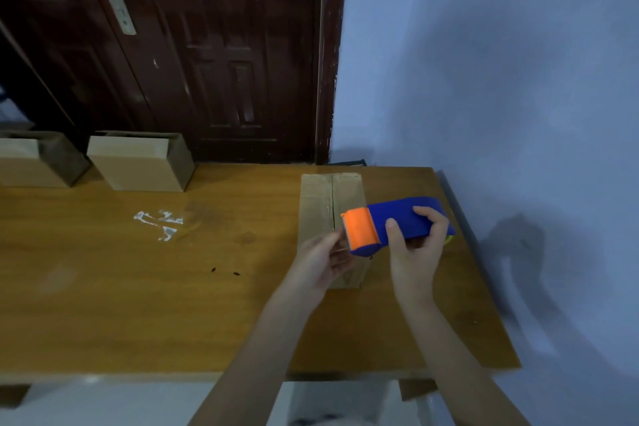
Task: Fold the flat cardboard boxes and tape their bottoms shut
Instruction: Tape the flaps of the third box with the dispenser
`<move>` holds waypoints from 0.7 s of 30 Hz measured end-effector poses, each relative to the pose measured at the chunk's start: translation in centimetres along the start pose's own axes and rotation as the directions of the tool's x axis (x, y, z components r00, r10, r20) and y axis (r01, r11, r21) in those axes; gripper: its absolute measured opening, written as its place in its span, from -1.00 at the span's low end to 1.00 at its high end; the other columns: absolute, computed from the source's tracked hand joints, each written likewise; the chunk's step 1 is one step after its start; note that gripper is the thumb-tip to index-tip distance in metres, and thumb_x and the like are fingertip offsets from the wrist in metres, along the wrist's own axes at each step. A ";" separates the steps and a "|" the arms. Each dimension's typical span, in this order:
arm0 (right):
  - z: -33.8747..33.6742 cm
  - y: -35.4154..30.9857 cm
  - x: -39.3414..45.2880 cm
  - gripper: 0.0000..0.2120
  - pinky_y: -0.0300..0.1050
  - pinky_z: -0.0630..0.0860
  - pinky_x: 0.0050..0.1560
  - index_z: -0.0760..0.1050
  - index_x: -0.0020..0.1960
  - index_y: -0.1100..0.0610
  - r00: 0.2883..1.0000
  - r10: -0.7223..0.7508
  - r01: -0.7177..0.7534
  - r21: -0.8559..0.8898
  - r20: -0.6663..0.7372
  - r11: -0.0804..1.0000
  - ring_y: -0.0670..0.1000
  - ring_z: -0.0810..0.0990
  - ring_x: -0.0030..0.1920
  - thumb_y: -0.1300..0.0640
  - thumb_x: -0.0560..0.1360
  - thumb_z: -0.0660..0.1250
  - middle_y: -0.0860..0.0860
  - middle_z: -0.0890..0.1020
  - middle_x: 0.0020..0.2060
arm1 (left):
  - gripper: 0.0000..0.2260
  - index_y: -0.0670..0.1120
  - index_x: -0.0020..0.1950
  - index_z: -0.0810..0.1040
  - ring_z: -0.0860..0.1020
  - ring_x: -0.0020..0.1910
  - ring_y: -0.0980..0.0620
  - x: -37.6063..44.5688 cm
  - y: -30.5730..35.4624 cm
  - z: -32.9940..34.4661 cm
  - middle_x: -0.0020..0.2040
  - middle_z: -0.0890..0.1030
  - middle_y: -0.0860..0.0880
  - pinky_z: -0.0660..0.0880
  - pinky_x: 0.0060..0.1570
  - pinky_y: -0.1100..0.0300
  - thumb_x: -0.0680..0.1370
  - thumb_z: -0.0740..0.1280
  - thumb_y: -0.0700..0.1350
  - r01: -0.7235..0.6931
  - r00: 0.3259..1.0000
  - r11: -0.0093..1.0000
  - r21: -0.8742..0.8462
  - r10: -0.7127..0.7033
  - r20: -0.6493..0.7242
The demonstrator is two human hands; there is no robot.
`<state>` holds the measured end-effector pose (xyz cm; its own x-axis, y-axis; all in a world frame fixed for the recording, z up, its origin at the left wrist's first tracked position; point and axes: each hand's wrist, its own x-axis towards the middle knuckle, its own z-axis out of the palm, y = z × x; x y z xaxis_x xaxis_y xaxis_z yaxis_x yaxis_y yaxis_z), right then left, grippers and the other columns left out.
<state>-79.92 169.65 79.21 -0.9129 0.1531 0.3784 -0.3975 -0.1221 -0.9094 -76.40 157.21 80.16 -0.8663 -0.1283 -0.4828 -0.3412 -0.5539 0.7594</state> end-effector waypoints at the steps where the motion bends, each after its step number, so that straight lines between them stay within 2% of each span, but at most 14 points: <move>1: -0.1 0.1 -0.1 -0.62 -0.35 0.50 -0.24 0.32 0.12 0.08 1.000 0.004 -0.004 0.003 0.000 1.000 -0.24 0.53 -0.16 0.11 0.38 0.40 -0.09 0.44 -0.02 | -0.86 -0.20 0.04 0.51 0.59 -0.08 -0.04 0.0 0.0 -0.1 -0.09 0.61 -0.13 0.51 -0.17 0.17 0.58 0.27 -0.14 0.007 1.000 1.000 -0.014 -0.007 0.001; 4: -0.1 0.1 -0.4 -0.66 -0.36 0.50 -0.24 0.31 0.11 0.07 1.000 0.017 -0.017 0.016 0.000 1.000 -0.24 0.53 -0.16 0.19 0.41 0.35 -0.08 0.43 -0.02 | -0.93 -0.17 -0.02 0.50 0.56 -0.13 -0.02 -0.2 -0.1 -0.2 -0.10 0.58 -0.13 0.50 -0.22 0.19 0.58 0.28 -0.18 0.031 0.999 0.997 -0.063 -0.032 -0.006; 7: -0.1 0.1 -0.7 -0.64 -0.35 0.50 -0.24 0.31 0.12 0.07 1.000 0.020 -0.020 0.013 0.003 1.000 -0.24 0.53 -0.16 0.12 0.40 0.38 -0.09 0.43 -0.01 | -0.89 -0.16 -0.01 0.52 0.54 -0.15 0.00 -0.5 -0.3 0.0 -0.11 0.56 -0.13 0.49 -0.22 0.21 0.56 0.29 -0.13 0.052 0.998 0.991 -0.124 -0.049 0.029; 10: -0.1 0.0 -0.9 -0.63 -0.37 0.50 -0.23 0.29 0.15 0.17 0.999 0.031 -0.030 0.019 -0.009 0.999 -0.26 0.53 -0.15 0.19 0.41 0.34 -0.09 0.42 0.00 | -0.85 -0.15 0.03 0.54 0.53 -0.17 0.02 -0.6 -0.5 0.0 -0.15 0.58 -0.09 0.47 -0.23 0.23 0.54 0.30 -0.09 0.086 0.996 0.978 -0.188 -0.077 0.054; 13: -0.1 0.0 -1.0 -0.62 -0.37 0.50 -0.23 0.28 0.16 0.19 0.999 0.039 -0.039 0.020 -0.011 0.999 -0.26 0.53 -0.15 0.19 0.41 0.35 -0.08 0.41 0.00 | -0.80 -0.15 0.08 0.53 0.54 -0.20 0.03 -0.4 -0.7 -0.2 -0.18 0.58 -0.07 0.49 -0.30 0.24 0.53 0.32 -0.07 0.097 0.995 0.974 -0.204 -0.096 0.016; 15: -0.1 -0.1 -1.1 -0.55 -0.35 0.51 -0.21 0.28 0.17 0.16 0.999 0.047 -0.047 0.022 -0.002 0.999 -0.24 0.53 -0.13 0.10 0.38 0.40 -0.09 0.41 0.02 | -0.81 -0.14 0.02 0.54 0.54 -0.24 0.04 -0.3 -0.8 0.0 -0.23 0.58 -0.05 0.49 -0.32 0.23 0.55 0.32 -0.03 0.086 0.995 0.981 -0.172 -0.094 -0.041; 17: 0.0 0.0 -1.3 -0.50 -0.34 0.52 -0.20 0.26 0.19 0.12 0.997 0.072 -0.072 0.005 -0.006 0.997 -0.24 0.53 -0.12 0.08 0.35 0.42 -0.08 0.40 0.03 | -0.80 -0.13 -0.06 0.53 0.55 -0.26 0.04 -0.2 -1.2 0.2 -0.25 0.58 -0.06 0.50 -0.30 0.21 0.56 0.31 0.00 0.018 0.990 0.998 -0.052 -0.025 -0.138; 19: 0.3 0.2 -1.5 -0.50 -0.33 0.53 -0.20 0.24 0.19 0.06 0.996 0.090 -0.090 -0.006 -0.022 0.996 -0.24 0.54 -0.14 0.15 0.35 0.41 -0.08 0.41 0.03 | -0.78 -0.12 -0.16 0.50 0.55 -0.31 0.06 0.0 -1.9 0.3 -0.28 0.58 -0.05 0.52 -0.32 0.22 0.59 0.26 -0.02 -0.143 0.958 0.969 0.203 0.187 -0.218; 21: 0.7 0.4 -1.7 -0.51 -0.28 0.55 -0.19 0.25 0.17 -0.02 0.994 0.107 -0.108 -0.016 -0.029 0.994 -0.21 0.55 -0.14 0.18 0.35 0.41 -0.07 0.42 0.03 | -0.79 -0.07 -0.21 0.46 0.52 -0.37 0.12 0.0 -2.6 0.1 -0.31 0.56 0.00 0.48 -0.35 0.27 0.61 0.22 -0.06 -0.312 0.859 0.800 0.513 0.468 -0.207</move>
<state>-78.57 168.71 78.32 -0.9471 0.1678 0.2735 -0.2953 -0.1220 -0.9476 -75.59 158.78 78.19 -0.8286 -0.5395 -0.1493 -0.1895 0.0193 0.9817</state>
